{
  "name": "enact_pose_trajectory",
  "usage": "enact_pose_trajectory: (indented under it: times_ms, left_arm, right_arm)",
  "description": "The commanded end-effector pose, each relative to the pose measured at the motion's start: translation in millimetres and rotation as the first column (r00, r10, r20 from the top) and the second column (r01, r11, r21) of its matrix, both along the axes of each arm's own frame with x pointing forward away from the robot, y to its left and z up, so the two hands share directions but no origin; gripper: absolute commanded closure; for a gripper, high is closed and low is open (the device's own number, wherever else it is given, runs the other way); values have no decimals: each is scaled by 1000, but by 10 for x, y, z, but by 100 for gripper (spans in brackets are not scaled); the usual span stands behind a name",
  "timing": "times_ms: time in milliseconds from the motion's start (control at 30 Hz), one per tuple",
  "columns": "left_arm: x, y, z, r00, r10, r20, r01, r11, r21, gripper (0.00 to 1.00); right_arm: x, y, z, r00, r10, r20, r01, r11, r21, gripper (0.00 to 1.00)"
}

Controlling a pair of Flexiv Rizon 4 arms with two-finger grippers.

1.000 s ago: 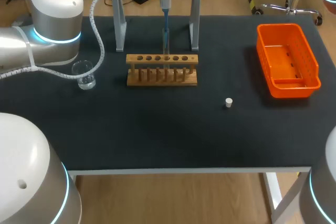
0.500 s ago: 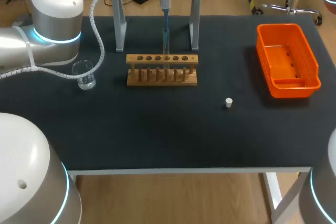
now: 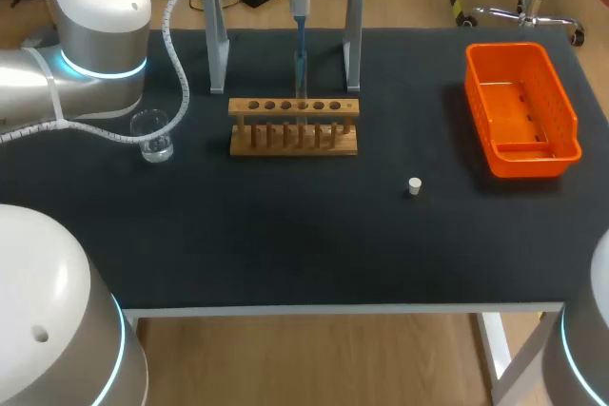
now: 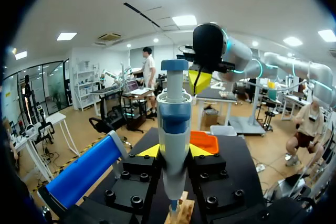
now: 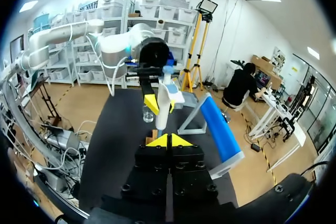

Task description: Invert the test tube, pick up the pipette, mount the tip to pipette, aspirate from beaker and dispense into the tube, eject the tip, return the pipette, and cap with the stopper.

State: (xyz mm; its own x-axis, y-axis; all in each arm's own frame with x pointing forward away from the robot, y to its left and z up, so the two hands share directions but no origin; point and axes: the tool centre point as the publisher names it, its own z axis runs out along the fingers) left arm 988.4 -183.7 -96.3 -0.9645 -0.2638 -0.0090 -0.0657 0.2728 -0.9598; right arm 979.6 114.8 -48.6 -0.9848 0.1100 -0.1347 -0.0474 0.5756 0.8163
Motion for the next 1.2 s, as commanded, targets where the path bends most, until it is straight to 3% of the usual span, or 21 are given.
enact_pose_trajectory:
  times_ms: [33, 600, 900, 1200]
  left_arm:
    - [-2, -8, 7, 1000, 3, -1, -3, 1000, 2, 100]
    - [-2, -8, 7, 1000, 3, -1, -3, 1000, 2, 100]
    - [-2, -8, 7, 1000, 3, -1, -3, 1000, 2, 100]
    - [-2, -8, 7, 1000, 3, -1, -3, 1000, 2, 100]
  right_arm:
    - [-32, -5, 138, 999, -2, -33, 2, 1000, -13, 100]
    - [25, 637, 514, 993, -15, -119, 16, 1000, 10, 100]
    - [63, 932, 581, 990, 2, -143, 1, 1000, 22, 100]
    - [111, 1062, 558, 985, -16, -174, 20, 1000, 21, 100]
